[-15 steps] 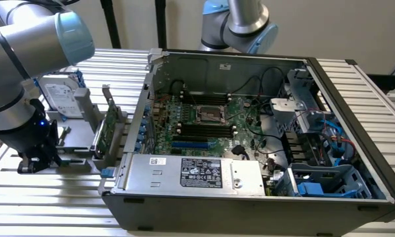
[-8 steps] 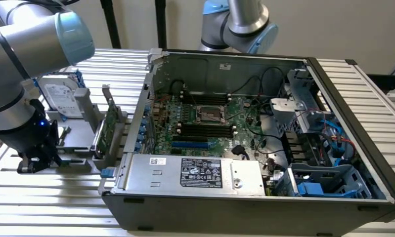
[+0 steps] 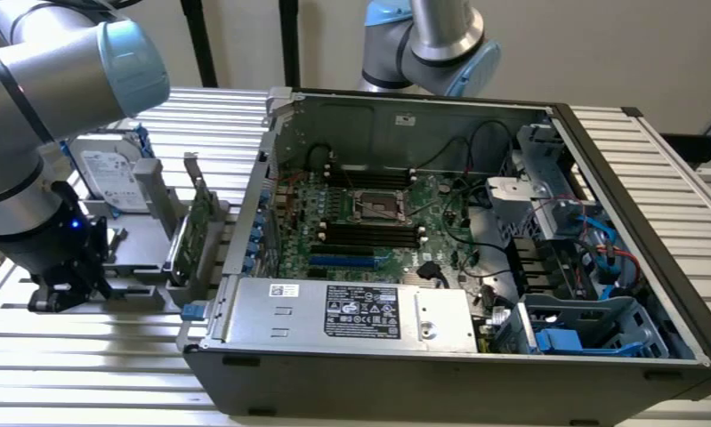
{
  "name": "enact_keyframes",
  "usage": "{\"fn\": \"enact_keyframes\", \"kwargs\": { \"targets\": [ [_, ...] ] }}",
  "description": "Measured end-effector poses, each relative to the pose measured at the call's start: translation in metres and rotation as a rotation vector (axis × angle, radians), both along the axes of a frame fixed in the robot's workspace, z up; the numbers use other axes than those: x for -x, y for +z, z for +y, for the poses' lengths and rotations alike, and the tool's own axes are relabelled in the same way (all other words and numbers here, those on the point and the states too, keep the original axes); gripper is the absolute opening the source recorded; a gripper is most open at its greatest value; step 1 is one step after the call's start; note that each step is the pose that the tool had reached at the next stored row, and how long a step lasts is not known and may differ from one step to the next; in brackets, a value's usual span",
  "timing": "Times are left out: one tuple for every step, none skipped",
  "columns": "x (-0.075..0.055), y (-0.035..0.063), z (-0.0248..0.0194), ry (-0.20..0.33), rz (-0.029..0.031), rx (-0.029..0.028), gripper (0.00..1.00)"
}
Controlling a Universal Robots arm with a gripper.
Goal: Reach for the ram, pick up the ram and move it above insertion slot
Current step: 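Pick up the ram and move it above insertion slot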
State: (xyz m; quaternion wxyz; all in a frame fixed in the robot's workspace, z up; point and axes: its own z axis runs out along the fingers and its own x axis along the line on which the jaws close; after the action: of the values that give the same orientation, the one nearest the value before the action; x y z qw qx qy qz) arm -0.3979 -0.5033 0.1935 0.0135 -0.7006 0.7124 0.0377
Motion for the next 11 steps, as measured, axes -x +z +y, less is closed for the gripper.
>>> {"fn": "enact_keyframes", "kwargs": {
  "targets": [
    [0.000,0.0000,0.0000,-0.002,0.0000,0.0000,0.14],
    [0.000,0.0000,0.0001,-0.004,-0.0001,0.0000,0.14],
    [0.000,0.0001,0.0001,-0.005,-0.0002,-0.0001,0.14],
    [0.000,0.0003,0.0001,-0.005,-0.0004,-0.0003,0.14],
    [0.000,0.0013,0.0000,-0.006,-0.0002,-0.0003,0.14],
    [0.000,0.0026,0.0000,-0.006,-0.0001,-0.0005,0.14],
    [0.000,0.0041,0.0000,-0.006,-0.0002,-0.0007,0.14],
    [0.000,0.0058,0.0000,-0.007,-0.0002,-0.0009,0.14],
    [0.000,0.0079,0.0000,-0.008,-0.0001,-0.0010,0.14],
    [0.000,0.0099,0.0000,-0.008,-0.0002,-0.0013,0.14],
    [0.000,0.0122,0.0000,-0.009,-0.0002,-0.0015,0.14]
  ]
}}
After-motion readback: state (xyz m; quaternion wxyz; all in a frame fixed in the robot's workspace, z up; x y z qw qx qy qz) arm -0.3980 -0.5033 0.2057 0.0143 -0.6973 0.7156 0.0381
